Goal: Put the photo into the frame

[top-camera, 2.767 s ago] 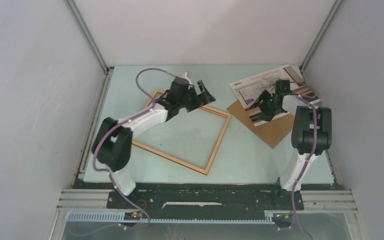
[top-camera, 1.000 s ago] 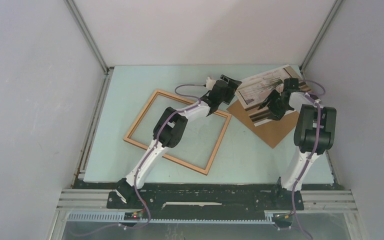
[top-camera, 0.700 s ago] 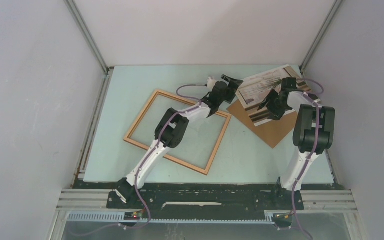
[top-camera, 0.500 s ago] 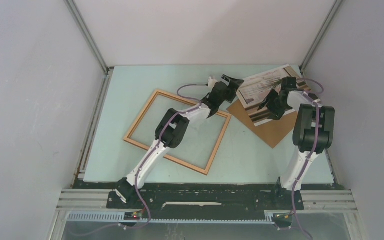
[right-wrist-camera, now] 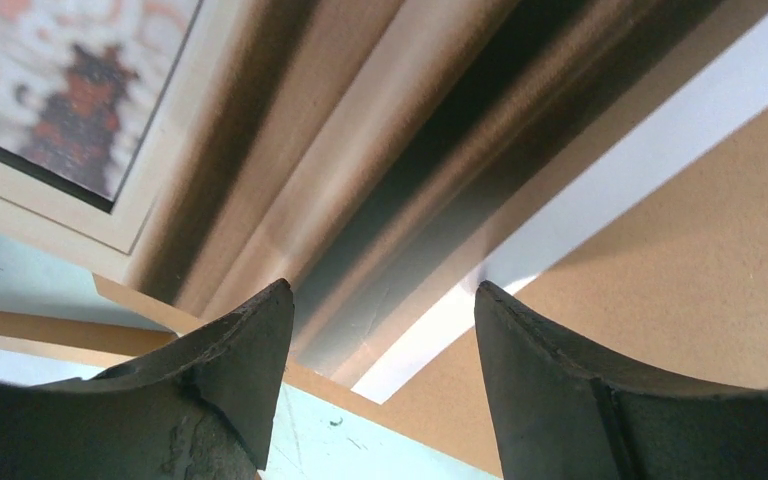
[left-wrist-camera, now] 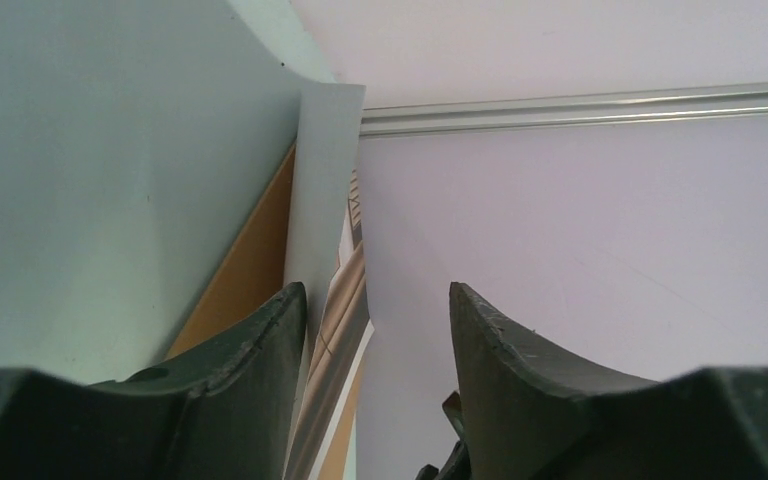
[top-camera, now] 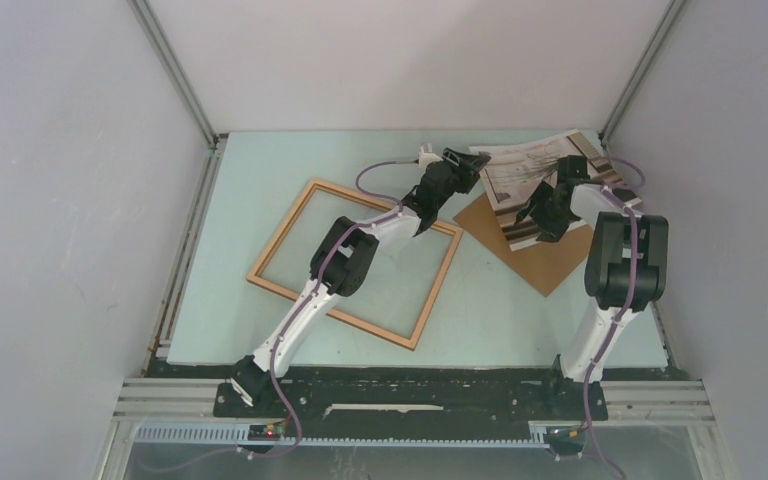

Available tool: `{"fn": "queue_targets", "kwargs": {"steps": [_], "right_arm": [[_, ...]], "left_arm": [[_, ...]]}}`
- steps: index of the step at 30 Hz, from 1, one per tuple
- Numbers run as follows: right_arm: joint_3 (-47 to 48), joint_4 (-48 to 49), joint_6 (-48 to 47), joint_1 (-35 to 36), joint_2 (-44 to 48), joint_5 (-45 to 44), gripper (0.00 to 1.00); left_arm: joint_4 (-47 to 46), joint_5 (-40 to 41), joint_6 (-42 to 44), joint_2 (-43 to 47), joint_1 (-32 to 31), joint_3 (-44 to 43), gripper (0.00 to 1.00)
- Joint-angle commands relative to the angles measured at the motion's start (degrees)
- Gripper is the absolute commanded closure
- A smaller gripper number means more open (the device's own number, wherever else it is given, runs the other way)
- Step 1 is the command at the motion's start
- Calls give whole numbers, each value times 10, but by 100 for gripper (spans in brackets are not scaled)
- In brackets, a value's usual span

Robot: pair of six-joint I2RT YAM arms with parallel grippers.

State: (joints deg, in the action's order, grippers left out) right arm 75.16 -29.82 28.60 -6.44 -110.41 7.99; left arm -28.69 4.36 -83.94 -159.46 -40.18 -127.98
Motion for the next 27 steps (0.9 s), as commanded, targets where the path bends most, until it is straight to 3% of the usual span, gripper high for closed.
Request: {"fn": "queue_targets", "kwargs": {"steps": [1, 8, 14, 19, 27], "right_arm": [[-15, 3, -5, 2, 53, -26, 25], [-26, 12, 0, -2, 73, -18, 26], [-51, 22, 5, 9, 114, -15, 25], [-84, 23, -3, 20, 168, -33, 25], [-152, 68, -2, 15, 230, -26, 25]], "left_arm": [[-15, 14, 19, -3, 0, -17, 45], [1, 35, 36, -15, 2, -39, 70], [31, 14, 123, 7, 14, -46, 99], [75, -20, 208, 102, 27, 14, 100], [145, -117, 298, 353, 59, 200, 100]]}}
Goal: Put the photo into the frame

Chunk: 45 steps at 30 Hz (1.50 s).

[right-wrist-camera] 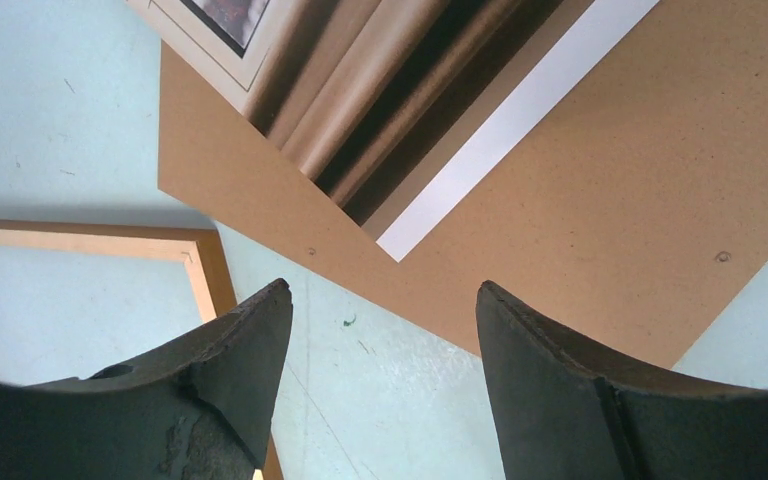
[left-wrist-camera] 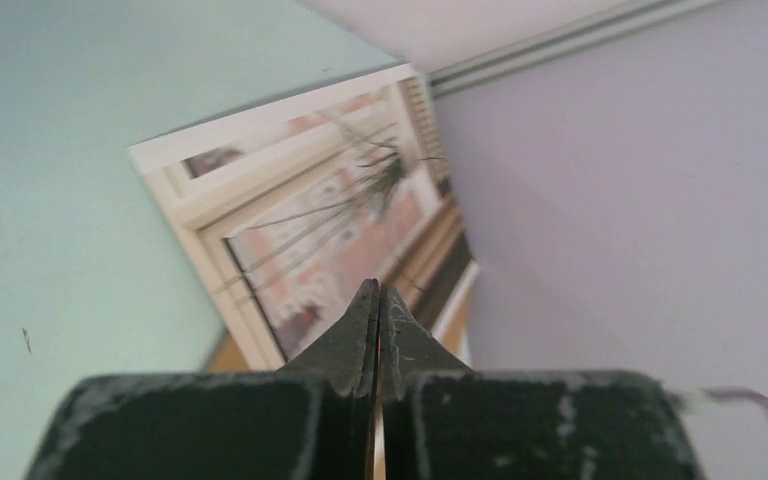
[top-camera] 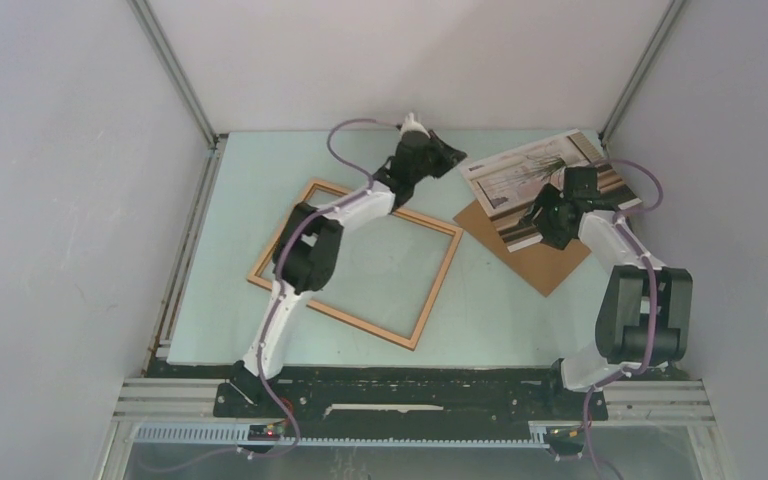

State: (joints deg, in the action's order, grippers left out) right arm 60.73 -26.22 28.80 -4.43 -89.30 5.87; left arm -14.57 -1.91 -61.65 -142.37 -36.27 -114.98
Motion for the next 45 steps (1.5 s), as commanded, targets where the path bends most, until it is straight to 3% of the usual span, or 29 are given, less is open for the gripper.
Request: {"fn": "queue_targets", "kwargs": {"steps": [1, 5, 8, 14, 17, 27, 33, 45], "right_arm": [[-7, 31, -5, -10, 19, 0, 25], [-5, 28, -20, -23, 18, 17, 22], [2, 27, -32, -27, 2, 50, 19], [39, 23, -40, -27, -51, 83, 17], [73, 2, -38, -29, -92, 86, 17], [118, -18, -37, -34, -162, 50, 18], [128, -16, -34, -33, -181, 48, 19], [153, -33, -27, -18, -227, 38, 21]], "left_arm": [[9, -56, 83, 209, 23, 94, 100], [-4, -130, 53, 257, 45, 152, 99], [-21, -173, 4, 244, 47, 166, 64], [-28, -108, 1, 180, 8, 147, 30], [-34, -65, -17, 118, -7, 106, 20], [7, 70, -114, -54, -29, -54, 16], [54, 135, -123, -80, -31, -83, 15], [107, 123, -151, -144, -37, -171, 15]]}}
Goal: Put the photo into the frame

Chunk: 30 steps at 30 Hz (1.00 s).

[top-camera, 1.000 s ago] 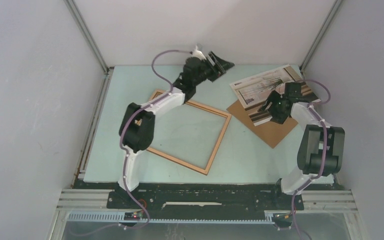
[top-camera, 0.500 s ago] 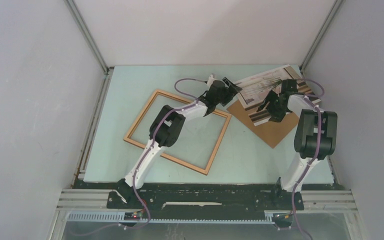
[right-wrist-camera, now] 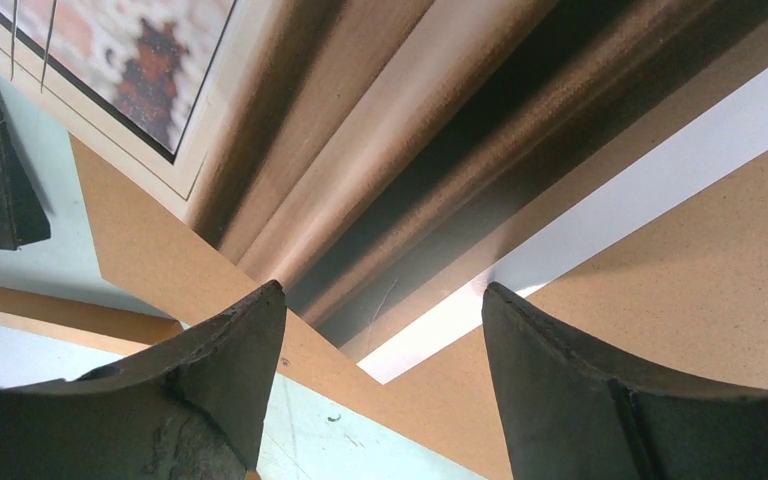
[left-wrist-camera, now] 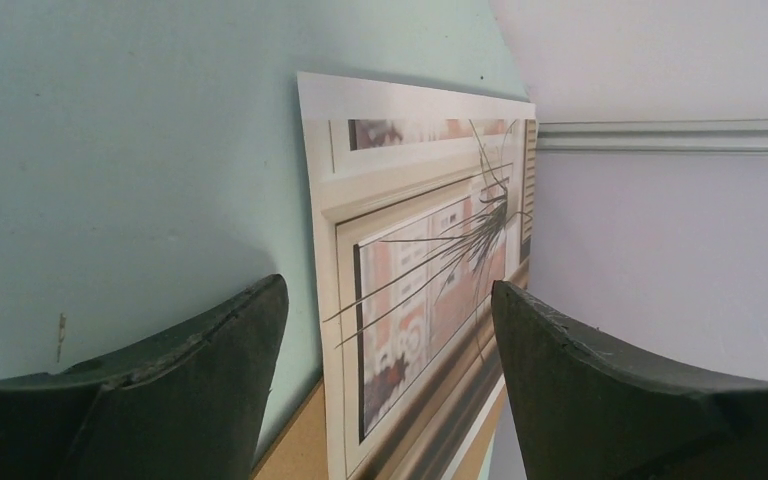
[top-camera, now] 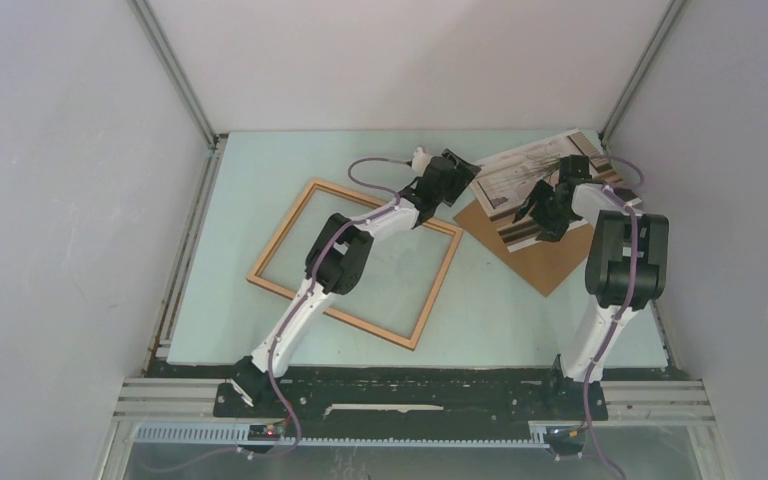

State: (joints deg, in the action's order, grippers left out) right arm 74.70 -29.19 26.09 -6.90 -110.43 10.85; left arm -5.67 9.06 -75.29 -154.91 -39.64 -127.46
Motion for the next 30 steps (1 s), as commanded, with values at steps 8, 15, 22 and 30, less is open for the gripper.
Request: {"fn": "queue_targets", "kwargs": {"steps": [8, 15, 22, 30], "right_arm": [[17, -6, -2, 11, -20, -13, 21], [20, -14, -8, 16, -15, -18, 21], [20, -14, -8, 15, -27, -15, 21], [15, -13, -7, 17, -15, -18, 22]], "left_arm": [[-20, -51, -41, -76, 4, -111, 12], [-39, -83, -59, -102, 2, -135, 11], [-172, -102, -51, -112, 3, -143, 26], [-156, -69, 5, -95, -4, -144, 71]]}}
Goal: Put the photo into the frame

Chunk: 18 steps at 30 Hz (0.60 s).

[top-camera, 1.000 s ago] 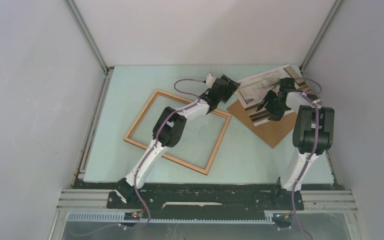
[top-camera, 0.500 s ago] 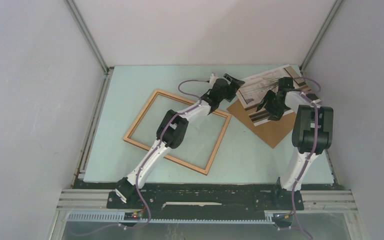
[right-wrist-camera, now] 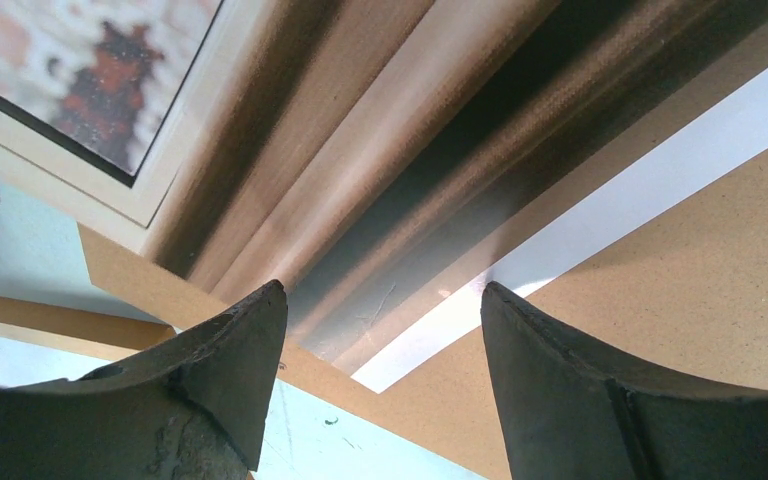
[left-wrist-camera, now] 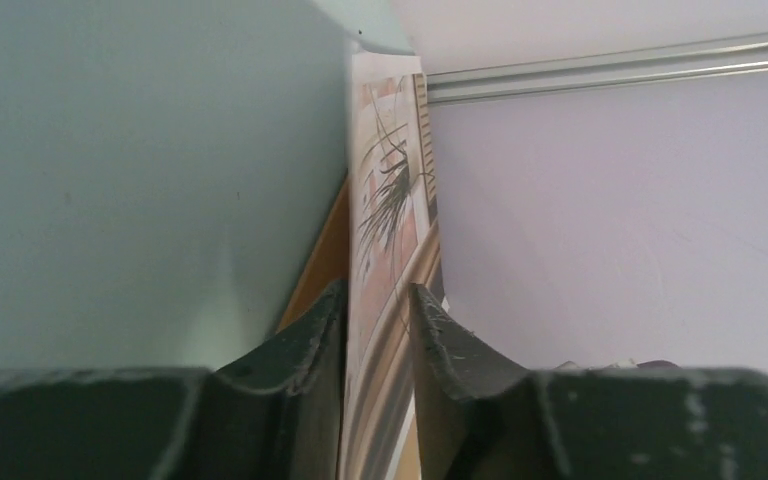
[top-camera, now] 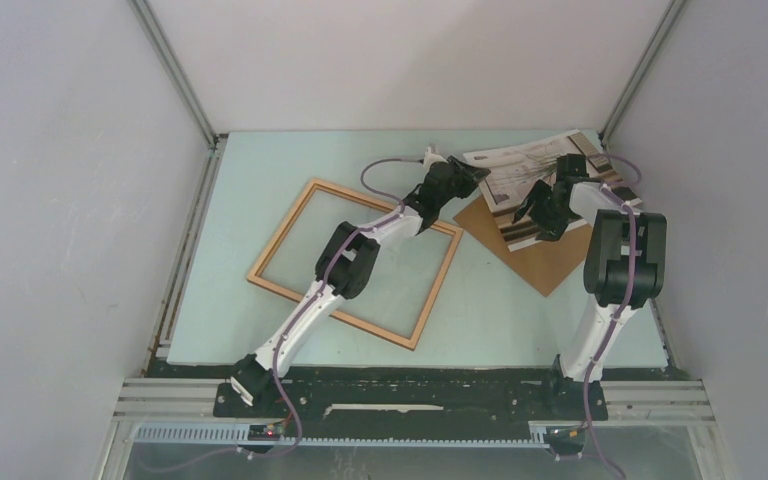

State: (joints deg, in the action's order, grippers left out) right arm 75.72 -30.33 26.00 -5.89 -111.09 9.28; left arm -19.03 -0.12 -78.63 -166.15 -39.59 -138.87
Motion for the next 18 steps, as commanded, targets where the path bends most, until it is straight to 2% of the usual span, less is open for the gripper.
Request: {"fn": "queue_targets", "kwargs": {"steps": [1, 5, 9, 13, 15, 18], "right_arm": [[0, 1, -5, 8, -2, -2, 22], [-8, -3, -5, 9, 27, -8, 22], [-25, -9, -5, 20, 76, -17, 22], [-45, -17, -8, 36, 140, -18, 21], [-51, -27, -7, 37, 174, -15, 21], [-63, -43, -10, 34, 242, -18, 21]], "left_arm": [[-23, 29, 42, 20, -4, -29, 77], [-13, 55, 76, 35, -2, -29, 99], [-5, 51, 140, 65, -3, -24, 100], [-41, 11, 182, 140, 1, 49, 100], [-75, -20, 174, 179, 6, 97, 100], [-145, -63, 108, 215, 17, 159, 100]]}}
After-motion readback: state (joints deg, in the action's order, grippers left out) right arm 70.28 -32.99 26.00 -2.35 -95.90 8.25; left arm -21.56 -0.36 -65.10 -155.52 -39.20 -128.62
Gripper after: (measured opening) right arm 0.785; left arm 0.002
